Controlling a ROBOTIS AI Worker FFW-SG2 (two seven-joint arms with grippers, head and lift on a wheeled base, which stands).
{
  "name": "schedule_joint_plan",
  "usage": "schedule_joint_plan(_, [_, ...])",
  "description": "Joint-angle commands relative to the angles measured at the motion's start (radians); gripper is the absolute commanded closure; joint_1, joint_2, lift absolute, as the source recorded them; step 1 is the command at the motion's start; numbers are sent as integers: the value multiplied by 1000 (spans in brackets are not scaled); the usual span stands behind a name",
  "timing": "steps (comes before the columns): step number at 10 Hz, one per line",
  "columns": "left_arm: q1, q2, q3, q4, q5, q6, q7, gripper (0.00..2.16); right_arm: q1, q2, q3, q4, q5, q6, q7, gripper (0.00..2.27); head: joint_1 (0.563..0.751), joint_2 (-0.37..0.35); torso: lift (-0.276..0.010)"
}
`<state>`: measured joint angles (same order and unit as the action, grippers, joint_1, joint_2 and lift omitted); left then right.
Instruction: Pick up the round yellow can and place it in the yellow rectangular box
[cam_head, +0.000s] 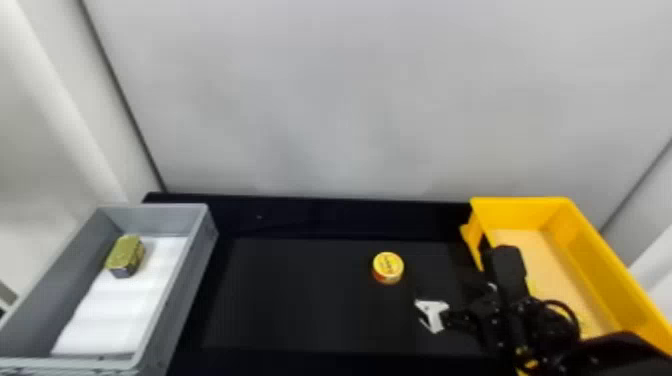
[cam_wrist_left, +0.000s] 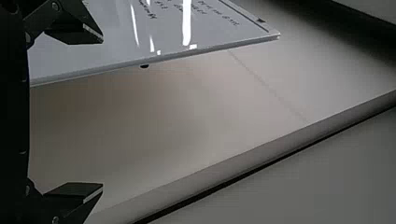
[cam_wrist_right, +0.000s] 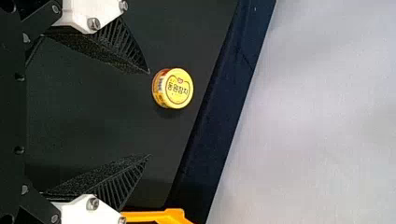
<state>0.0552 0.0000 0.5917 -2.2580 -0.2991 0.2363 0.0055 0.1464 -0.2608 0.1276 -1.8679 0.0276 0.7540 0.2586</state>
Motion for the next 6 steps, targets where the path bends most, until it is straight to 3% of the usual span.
schedule_joint_plan(1, [-2,-3,-2,0,0,-1,-1,156,-48,2,23,72,0,-20,1,191,686,14,-55])
schedule_joint_plan(6, [-2,-3,-12,3,0,0,4,156,-185,11,87,269,-40,-80,-5,190,686,14,-55])
